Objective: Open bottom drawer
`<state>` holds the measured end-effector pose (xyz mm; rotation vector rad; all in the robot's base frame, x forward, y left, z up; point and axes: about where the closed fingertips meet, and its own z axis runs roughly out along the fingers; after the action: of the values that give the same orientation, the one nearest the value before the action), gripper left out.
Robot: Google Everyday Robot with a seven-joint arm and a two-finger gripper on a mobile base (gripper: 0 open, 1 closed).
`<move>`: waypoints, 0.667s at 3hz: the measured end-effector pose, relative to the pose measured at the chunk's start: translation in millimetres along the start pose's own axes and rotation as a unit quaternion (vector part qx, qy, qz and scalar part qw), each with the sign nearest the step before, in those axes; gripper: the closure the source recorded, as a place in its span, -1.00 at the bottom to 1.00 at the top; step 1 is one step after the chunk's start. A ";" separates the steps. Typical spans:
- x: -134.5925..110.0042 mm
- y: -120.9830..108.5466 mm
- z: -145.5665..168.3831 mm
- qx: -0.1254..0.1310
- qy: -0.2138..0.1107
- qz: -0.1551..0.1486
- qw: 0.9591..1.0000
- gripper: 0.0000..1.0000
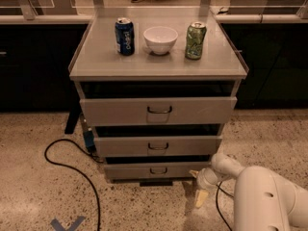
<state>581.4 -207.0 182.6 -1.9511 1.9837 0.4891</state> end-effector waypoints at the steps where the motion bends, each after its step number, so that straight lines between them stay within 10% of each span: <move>1: 0.1 0.0 0.0 0.000 0.000 0.000 1.000 -1.00; 2: -19.0 -2.3 -9.8 0.036 -0.011 -0.028 0.999 -1.00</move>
Offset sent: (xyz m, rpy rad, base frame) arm 0.0124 0.0392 0.0678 0.0726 -0.3165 0.0539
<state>584.2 -194.5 199.8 -1.9430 1.8995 0.4175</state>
